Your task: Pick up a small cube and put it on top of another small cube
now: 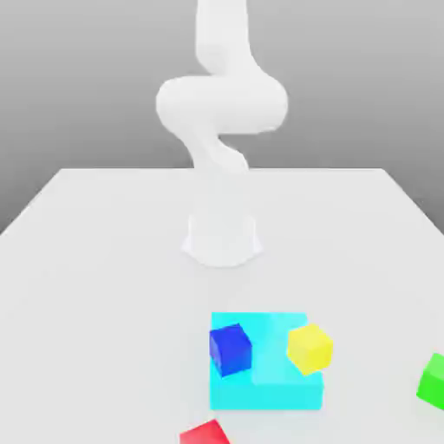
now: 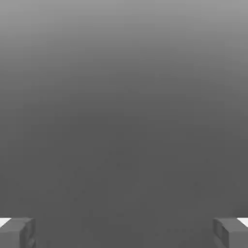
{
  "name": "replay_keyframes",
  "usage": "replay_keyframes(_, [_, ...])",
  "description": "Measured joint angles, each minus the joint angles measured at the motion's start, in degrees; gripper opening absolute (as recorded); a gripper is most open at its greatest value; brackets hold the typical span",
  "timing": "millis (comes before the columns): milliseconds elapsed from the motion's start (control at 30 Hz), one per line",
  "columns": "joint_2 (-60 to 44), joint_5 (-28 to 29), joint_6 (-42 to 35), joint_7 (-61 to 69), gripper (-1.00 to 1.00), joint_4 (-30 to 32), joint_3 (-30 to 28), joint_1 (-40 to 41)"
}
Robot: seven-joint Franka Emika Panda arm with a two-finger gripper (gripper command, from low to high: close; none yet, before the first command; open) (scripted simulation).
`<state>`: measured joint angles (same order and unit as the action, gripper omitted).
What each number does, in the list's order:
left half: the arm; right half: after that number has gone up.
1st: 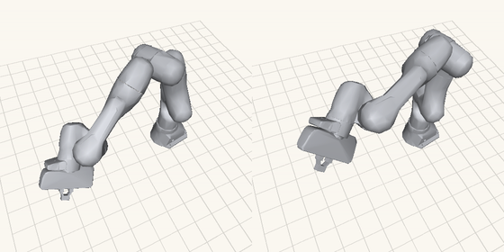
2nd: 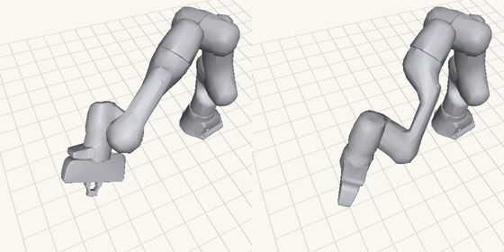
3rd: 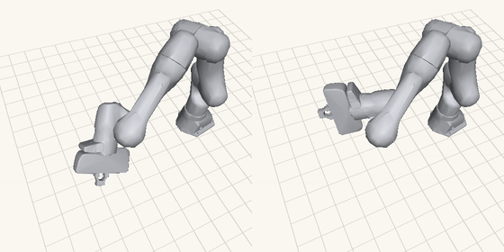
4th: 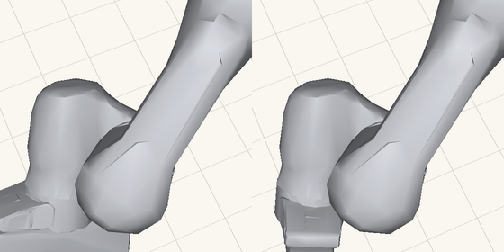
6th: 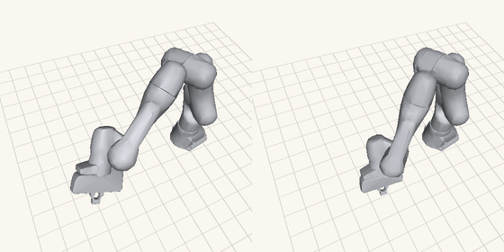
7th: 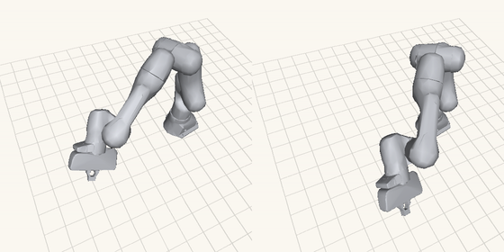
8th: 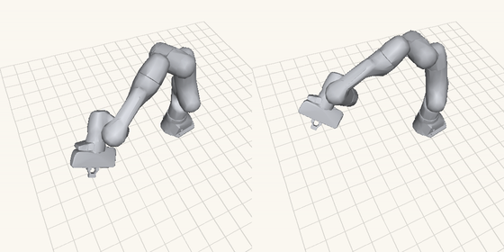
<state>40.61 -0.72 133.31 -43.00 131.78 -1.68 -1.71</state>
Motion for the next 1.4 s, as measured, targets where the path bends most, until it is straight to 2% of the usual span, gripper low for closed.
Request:
replay_keyframes(467, [-29.5, -6.5, 8.4, 17.8, 0.00, -0.1, -6.6, -6.1])
replay_keyframes(733, [-45.9, -8.4, 13.3, 26.6, 0.00, -0.1, -6.5, -5.9])
replay_keyframes(933, [-57.8, -6.3, 17.3, 30.8, 0.00, 0.0, -6.6, -5.3])
replay_keyframes(1100, [-68.1, -7.4, 24.2, 32.9, 0.00, -1.5, -5.1, -4.0])
replay_keyframes(1133, [-69.5, -7.7, 25.3, 33.2, -1.00, -1.8, -4.7, -3.7])
replay_keyframes(1400, [-68.1, -7.2, 24.1, 32.9, -1.00, -1.5, -5.0, -3.9])
